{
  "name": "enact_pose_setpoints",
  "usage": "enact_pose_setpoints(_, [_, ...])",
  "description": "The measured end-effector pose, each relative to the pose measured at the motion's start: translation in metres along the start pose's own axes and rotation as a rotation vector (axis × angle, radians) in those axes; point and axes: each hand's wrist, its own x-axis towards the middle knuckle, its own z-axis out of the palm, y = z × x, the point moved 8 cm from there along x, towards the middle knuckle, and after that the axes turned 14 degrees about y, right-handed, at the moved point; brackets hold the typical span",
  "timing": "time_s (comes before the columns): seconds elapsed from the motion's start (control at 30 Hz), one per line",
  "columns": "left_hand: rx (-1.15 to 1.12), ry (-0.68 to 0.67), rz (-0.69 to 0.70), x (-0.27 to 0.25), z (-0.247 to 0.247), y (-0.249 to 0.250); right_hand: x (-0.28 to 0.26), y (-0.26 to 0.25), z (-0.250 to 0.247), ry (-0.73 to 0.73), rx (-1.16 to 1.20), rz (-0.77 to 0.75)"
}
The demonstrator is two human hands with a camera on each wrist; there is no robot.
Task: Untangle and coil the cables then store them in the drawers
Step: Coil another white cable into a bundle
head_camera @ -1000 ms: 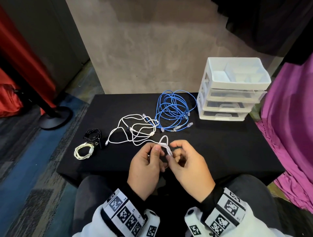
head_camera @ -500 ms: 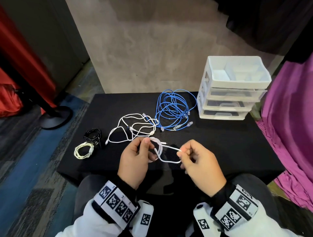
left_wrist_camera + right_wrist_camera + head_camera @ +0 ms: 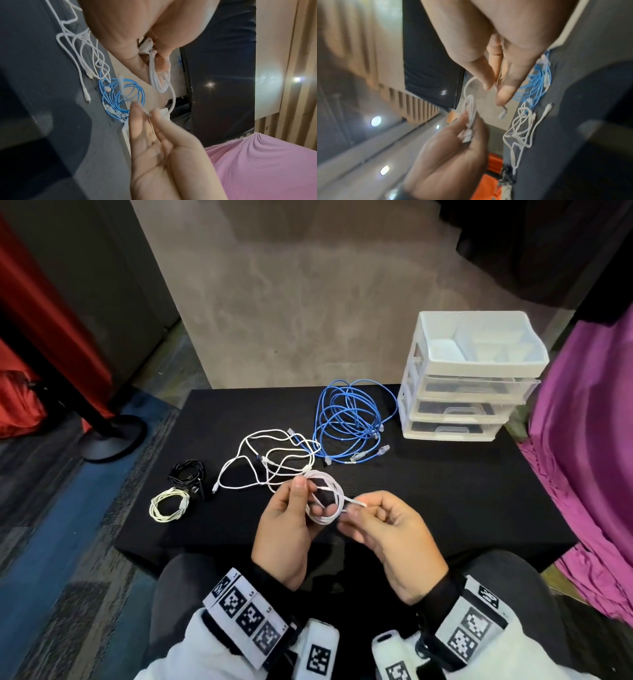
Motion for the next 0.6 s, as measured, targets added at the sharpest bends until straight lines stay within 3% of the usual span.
enact_pose_setpoints(0.23, [0.055, -0.013, 0.065, 0.001, 0.007, 0.003, 0.001, 0.003, 0.01, 0.007, 0.171, 0.076])
enact_pose_setpoints(0.5, [0.121, -0.021, 0.022, 0.005, 0.001, -0.009, 0.007, 0.009, 0.005, 0.011, 0.088, 0.049])
enact_pose_setpoints(0.6, [0.187, -0.008, 0.061, 0.005, -0.001, -0.009, 0.009, 0.004, 0.002, 0.009, -0.045, -0.037])
